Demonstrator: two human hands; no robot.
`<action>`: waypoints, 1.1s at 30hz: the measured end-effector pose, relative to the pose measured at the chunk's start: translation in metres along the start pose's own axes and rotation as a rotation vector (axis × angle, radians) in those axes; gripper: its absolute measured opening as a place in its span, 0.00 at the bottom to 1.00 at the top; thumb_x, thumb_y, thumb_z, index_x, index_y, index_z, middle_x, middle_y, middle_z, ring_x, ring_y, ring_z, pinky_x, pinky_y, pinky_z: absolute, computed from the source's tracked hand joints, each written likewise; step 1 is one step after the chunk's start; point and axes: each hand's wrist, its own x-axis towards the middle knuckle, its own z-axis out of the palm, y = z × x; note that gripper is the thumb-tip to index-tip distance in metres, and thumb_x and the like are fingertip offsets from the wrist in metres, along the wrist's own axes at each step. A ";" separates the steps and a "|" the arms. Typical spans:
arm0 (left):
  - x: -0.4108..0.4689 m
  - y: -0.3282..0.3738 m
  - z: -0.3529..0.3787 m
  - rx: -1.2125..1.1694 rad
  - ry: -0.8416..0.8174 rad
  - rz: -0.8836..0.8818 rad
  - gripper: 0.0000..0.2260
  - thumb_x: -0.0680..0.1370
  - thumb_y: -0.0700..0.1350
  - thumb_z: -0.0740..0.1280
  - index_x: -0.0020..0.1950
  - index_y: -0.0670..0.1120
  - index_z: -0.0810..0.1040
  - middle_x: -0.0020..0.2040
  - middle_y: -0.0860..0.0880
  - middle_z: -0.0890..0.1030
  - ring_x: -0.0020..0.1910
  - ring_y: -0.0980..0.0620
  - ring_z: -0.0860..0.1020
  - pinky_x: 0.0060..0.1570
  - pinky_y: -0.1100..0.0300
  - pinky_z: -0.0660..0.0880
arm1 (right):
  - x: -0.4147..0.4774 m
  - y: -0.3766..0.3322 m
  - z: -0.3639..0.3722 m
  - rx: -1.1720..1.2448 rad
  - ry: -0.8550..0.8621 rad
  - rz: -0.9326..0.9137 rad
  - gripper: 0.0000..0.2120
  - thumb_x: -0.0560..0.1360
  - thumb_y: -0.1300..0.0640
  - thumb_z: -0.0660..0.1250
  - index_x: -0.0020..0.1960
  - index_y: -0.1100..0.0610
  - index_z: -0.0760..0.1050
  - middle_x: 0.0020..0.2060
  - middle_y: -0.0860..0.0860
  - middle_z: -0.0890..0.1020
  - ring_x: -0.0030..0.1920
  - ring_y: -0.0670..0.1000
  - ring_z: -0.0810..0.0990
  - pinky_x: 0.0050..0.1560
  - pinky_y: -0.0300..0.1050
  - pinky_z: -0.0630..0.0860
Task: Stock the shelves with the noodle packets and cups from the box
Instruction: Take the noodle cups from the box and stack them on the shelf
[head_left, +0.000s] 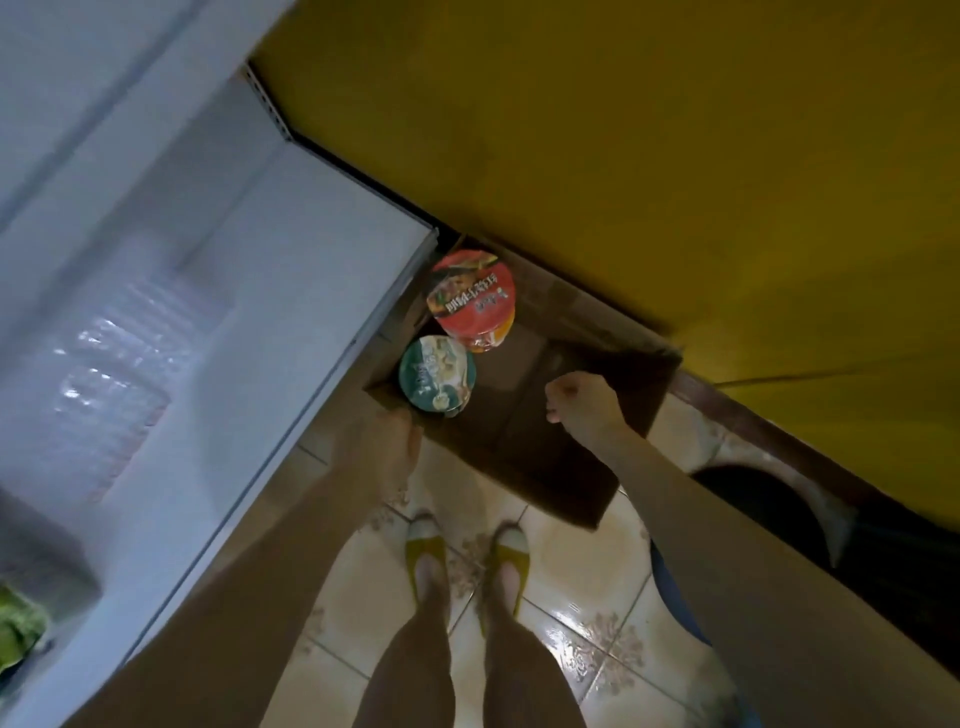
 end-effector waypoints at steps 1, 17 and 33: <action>0.013 -0.009 0.012 -0.043 0.063 0.010 0.16 0.80 0.45 0.55 0.34 0.44 0.71 0.35 0.43 0.76 0.38 0.43 0.78 0.31 0.60 0.63 | 0.019 0.007 0.017 0.027 -0.016 0.027 0.11 0.79 0.58 0.59 0.55 0.64 0.75 0.45 0.55 0.79 0.48 0.52 0.79 0.45 0.42 0.75; 0.123 -0.105 0.130 -0.063 0.342 0.077 0.19 0.76 0.48 0.54 0.45 0.38 0.80 0.36 0.40 0.79 0.33 0.41 0.78 0.29 0.55 0.74 | 0.197 0.054 0.193 0.229 -0.009 0.034 0.16 0.78 0.56 0.62 0.58 0.67 0.72 0.50 0.62 0.78 0.53 0.60 0.77 0.50 0.51 0.73; 0.214 -0.062 0.149 0.324 -0.105 0.054 0.11 0.79 0.40 0.60 0.60 0.39 0.71 0.57 0.39 0.75 0.55 0.41 0.76 0.46 0.52 0.72 | 0.167 0.147 0.094 0.141 0.051 0.145 0.13 0.77 0.59 0.62 0.58 0.67 0.72 0.50 0.64 0.79 0.51 0.62 0.79 0.55 0.60 0.75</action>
